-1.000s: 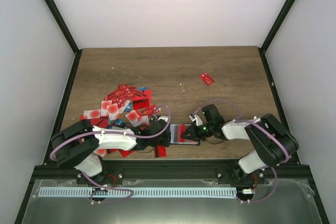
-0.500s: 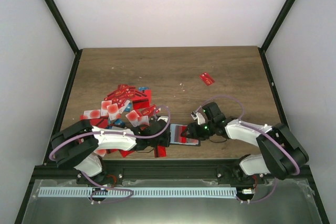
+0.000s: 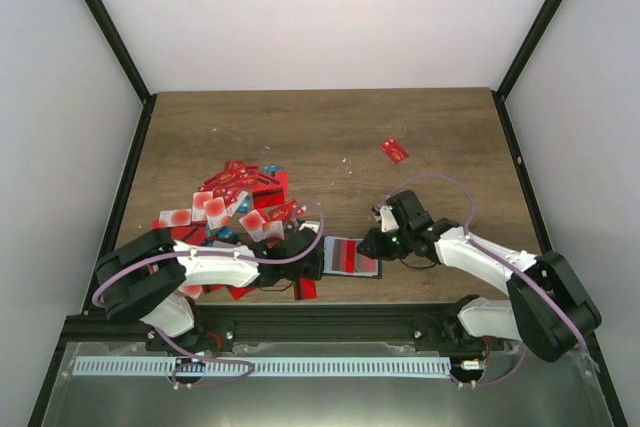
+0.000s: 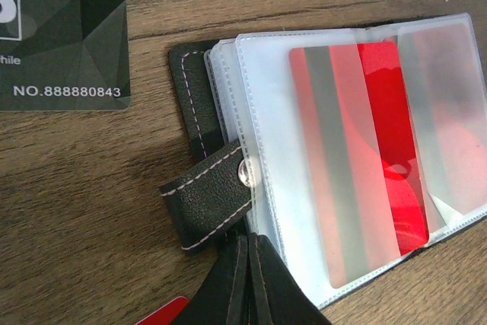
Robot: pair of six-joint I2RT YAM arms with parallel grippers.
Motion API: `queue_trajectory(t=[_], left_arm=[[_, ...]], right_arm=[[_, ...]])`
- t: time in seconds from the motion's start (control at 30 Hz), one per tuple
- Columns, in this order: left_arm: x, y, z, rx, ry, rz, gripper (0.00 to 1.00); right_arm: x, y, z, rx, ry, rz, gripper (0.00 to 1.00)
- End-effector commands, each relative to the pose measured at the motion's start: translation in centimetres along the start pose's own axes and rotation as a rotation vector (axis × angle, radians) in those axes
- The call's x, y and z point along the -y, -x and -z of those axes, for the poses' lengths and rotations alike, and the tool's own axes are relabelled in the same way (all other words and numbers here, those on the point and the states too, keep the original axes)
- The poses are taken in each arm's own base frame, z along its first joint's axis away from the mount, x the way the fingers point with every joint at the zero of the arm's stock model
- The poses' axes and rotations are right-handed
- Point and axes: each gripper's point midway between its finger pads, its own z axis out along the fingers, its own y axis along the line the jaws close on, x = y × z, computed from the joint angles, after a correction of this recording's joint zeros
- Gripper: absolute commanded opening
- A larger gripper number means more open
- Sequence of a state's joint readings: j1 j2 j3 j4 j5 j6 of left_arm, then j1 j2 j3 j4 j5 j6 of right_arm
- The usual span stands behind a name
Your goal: Put the credit cards into the card holder
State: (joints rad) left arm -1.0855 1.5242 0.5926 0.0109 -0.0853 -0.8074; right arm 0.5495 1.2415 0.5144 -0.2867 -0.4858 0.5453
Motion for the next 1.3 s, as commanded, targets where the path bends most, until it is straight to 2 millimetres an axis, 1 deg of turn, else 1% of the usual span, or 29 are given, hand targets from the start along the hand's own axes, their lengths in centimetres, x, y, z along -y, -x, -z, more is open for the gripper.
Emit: queue_trajectory(t=[0.0,0.17,0.27,0.37,0.67,0.87,1.27], left_arm=[[-0.2,0.0,0.3,0.007,0.009,-0.013,0.04],[-0.2,0.0,0.2,0.007,0.009,-0.015,0.04],[-0.2,0.0,0.2,0.006,0.011,-0.015,0.04],[-0.3,-0.1,0.2,0.005,0.015,-0.017,0.04],[-0.4,-0.1,0.1,0.005,0.015,-0.019,0.04],[-0.4,-0.2,0.1,0.002,0.017,-0.022,0.04],[-0.5,-0.3,0.0,-0.001,0.018,-0.022,0.04]], right_arm=[[-0.3,1.4,0.4,0.054,-0.084,0.022,0.17],[0.3,1.4,-0.4,0.053,-0.168,0.032,0.08],[0.8,1.2,-0.9,0.046,-0.223,0.035,0.06],[0.9,1.0,-1.5,0.034,-0.25,0.042,0.04],[1.4,0.1,-2.9,0.004,-0.323,0.058,0.03],[0.6,-0.2,-3.7,-0.012,-0.31,0.068,0.03],[-1.7,-0.3,-4.4,-0.03,-0.185,0.066,0.03]])
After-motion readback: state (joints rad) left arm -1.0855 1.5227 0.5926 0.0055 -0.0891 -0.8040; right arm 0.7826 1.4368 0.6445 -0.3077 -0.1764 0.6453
